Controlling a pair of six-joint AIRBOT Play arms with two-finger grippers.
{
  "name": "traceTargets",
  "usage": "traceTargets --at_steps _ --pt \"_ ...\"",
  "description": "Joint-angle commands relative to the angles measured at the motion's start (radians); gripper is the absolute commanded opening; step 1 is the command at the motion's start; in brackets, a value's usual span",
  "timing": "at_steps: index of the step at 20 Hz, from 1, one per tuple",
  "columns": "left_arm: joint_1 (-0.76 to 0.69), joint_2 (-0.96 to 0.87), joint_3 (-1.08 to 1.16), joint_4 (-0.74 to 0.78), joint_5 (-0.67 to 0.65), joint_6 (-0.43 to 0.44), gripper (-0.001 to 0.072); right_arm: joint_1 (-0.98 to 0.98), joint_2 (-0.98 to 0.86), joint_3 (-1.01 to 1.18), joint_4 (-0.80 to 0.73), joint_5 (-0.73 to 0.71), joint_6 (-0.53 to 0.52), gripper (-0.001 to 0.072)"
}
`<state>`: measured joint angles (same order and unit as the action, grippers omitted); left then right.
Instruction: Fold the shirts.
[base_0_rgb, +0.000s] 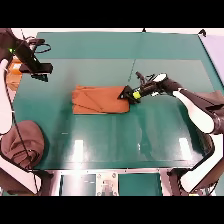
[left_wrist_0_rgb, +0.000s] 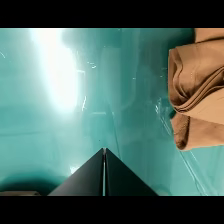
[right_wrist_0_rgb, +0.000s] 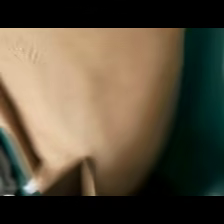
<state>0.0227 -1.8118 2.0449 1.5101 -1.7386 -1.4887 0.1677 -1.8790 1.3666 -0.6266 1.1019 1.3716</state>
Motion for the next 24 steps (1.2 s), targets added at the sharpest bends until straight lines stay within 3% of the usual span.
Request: traceTargets --at_steps 1,2,6,12,17,24 --pt "0.001 0.001 0.000 -0.003 0.001 -0.003 0.0023 0.018 -0.027 0.057 0.077 0.016 -0.045 0.0069" --pt "0.001 0.001 0.000 -0.004 0.000 -0.003 0.0023 0.004 -0.020 0.104 0.077 0.055 -0.045 0.0015" --pt "0.001 0.001 0.000 -0.007 -0.003 -0.004 0.0023 -0.099 0.115 0.306 0.049 0.128 0.003 0.0013" --pt "0.001 0.001 0.000 -0.027 -0.002 -0.004 0.0023 -0.464 0.297 0.600 -0.124 0.288 0.191 0.0013" --pt "-0.001 0.001 0.000 -0.055 -0.001 -0.007 0.0023 -0.811 0.321 0.627 -0.140 0.389 0.233 0.0013" --pt "-0.001 0.001 0.000 -0.088 -0.001 -0.015 0.0023 -1.096 0.349 0.626 -0.433 0.587 0.279 0.0013"
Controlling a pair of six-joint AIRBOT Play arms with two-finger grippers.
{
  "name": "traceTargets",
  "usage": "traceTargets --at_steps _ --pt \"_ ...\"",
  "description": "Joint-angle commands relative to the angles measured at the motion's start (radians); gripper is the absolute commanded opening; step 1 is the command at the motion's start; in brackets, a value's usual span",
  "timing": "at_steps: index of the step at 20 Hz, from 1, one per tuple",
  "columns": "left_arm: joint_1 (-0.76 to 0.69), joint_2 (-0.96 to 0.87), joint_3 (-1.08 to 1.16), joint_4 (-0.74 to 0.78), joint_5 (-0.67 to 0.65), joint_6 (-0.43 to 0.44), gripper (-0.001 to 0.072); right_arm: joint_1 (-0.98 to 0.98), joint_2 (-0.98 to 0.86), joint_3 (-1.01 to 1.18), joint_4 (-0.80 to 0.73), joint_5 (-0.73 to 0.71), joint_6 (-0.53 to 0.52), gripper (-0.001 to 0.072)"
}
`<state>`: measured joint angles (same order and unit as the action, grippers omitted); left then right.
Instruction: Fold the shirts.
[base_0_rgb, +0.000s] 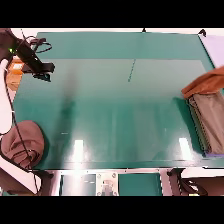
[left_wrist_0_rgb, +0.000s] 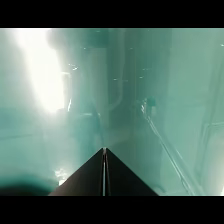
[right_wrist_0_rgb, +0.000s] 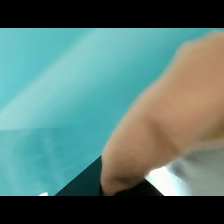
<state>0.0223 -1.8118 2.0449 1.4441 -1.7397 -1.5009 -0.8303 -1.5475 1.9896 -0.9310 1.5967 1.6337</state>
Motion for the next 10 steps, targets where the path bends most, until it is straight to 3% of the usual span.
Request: traceTargets --at_steps 1,6,10 --pt "-0.001 0.001 0.000 -0.033 0.000 -0.003 0.0023 -0.113 0.032 0.003 -0.183 0.111 0.018 0.0012" --pt "-0.001 0.001 0.000 -0.061 0.000 -0.002 0.0023 -0.119 0.075 -0.050 -0.473 0.245 0.066 0.0012" --pt "-0.001 0.001 0.000 -0.068 0.000 -0.002 0.0023 -0.119 0.142 -0.317 -0.643 0.240 0.136 0.0012"
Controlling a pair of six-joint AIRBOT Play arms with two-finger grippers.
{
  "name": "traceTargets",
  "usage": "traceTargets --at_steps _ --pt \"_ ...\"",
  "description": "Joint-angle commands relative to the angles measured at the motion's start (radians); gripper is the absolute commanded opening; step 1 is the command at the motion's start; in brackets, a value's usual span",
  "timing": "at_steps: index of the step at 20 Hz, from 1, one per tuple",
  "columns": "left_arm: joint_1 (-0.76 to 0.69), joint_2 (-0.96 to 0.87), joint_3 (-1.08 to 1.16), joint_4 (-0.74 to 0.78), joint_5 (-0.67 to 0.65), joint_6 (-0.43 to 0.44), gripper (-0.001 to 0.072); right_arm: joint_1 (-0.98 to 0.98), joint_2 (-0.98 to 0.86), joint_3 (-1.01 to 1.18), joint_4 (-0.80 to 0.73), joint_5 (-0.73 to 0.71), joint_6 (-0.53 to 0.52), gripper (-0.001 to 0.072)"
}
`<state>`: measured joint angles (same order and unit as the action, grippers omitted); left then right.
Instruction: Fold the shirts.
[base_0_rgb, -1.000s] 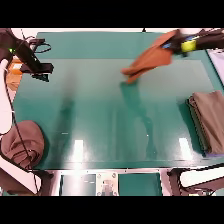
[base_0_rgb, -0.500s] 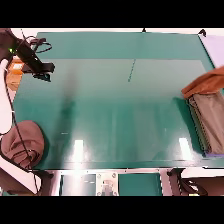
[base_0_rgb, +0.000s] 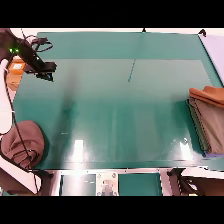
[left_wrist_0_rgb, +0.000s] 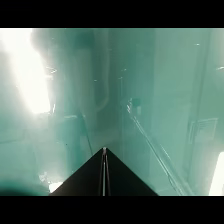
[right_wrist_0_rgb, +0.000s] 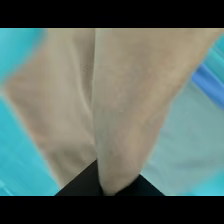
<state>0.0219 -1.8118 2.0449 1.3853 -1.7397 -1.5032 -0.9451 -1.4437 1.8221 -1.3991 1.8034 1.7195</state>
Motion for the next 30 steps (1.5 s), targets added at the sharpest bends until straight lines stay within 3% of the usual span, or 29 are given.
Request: traceTargets --at_steps 1,4,5,6,7,10,12,14,15,19,26,30 --pt "0.000 0.001 0.000 -0.010 0.000 0.000 0.0023 -0.005 0.048 -0.225 -0.212 0.030 0.061 0.0012" --pt "0.000 0.001 0.000 -0.010 0.001 0.000 0.0023 -0.005 0.054 -0.434 -0.262 0.012 0.089 0.0014" --pt "0.000 0.001 0.000 -0.010 0.004 0.000 0.0024 -0.005 0.053 -0.496 -0.262 0.007 0.113 0.0105" --pt "0.000 0.001 0.000 -0.010 0.005 0.000 0.0023 -0.005 0.051 -0.550 -0.262 0.003 0.139 0.0358" --pt "0.000 0.001 0.000 -0.010 0.005 0.000 0.0023 -0.005 0.050 -0.584 -0.262 0.004 0.157 0.0505" --pt "0.000 0.001 0.000 -0.010 0.003 0.001 0.0024 -0.004 0.039 -0.547 -0.210 0.038 0.196 0.0466" --pt "0.000 0.001 0.000 -0.011 0.001 0.001 0.0023 0.013 0.037 -0.437 -0.035 0.017 0.169 0.0115" --pt "-0.008 0.005 0.000 -0.032 -0.023 0.000 0.0022 0.075 0.047 -0.325 0.044 -0.040 0.114 0.0091" --pt "-0.019 0.023 -0.016 -0.036 -0.031 -0.006 0.0022 0.120 0.066 -0.303 0.061 -0.100 0.082 0.0018" --pt "-0.097 0.182 -0.204 -0.035 0.043 -0.011 0.0022 0.344 0.214 -0.441 0.110 -0.321 -0.008 0.0011" --pt "-0.234 0.666 -0.892 -0.051 0.241 -0.118 0.0022 0.771 0.578 -1.153 0.222 -0.582 -0.056 0.0011" --pt "-0.254 0.824 -1.088 -0.063 0.272 -0.165 0.0023 0.939 0.619 -1.256 0.256 -0.705 -0.056 0.0012"
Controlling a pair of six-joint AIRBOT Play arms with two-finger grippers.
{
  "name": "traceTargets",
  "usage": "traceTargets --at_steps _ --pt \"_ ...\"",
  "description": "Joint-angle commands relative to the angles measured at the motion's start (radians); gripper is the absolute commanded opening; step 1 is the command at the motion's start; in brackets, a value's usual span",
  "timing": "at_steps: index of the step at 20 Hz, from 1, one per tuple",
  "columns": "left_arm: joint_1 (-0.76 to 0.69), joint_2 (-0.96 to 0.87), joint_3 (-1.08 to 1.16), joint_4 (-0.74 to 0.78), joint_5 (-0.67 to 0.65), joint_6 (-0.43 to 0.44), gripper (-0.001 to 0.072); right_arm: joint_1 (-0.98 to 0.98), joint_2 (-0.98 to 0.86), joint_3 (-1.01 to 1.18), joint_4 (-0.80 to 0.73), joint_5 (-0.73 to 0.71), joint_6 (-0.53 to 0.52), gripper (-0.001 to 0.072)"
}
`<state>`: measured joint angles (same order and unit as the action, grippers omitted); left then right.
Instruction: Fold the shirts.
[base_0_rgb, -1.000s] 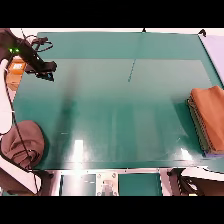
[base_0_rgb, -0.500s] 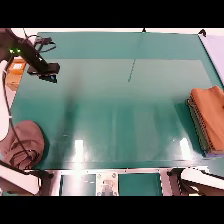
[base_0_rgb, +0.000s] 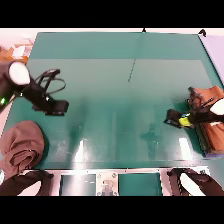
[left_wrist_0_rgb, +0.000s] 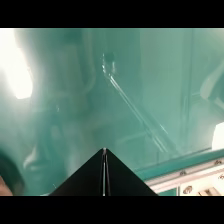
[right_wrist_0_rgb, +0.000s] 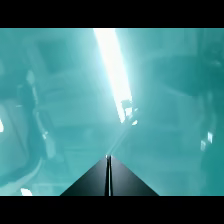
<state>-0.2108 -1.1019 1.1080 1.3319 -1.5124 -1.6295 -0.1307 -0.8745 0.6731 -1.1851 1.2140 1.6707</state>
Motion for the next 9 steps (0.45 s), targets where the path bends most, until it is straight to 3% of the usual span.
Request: traceTargets --at_steps 1,9 --pt "-0.021 0.122 -0.153 -0.006 0.031 -0.039 0.0023 0.145 0.051 -0.106 0.042 -0.118 -0.007 0.0012" --pt "-0.021 0.125 -0.153 -0.008 0.039 -0.047 0.0024 0.166 0.051 -0.106 0.051 -0.103 -0.004 0.0012"
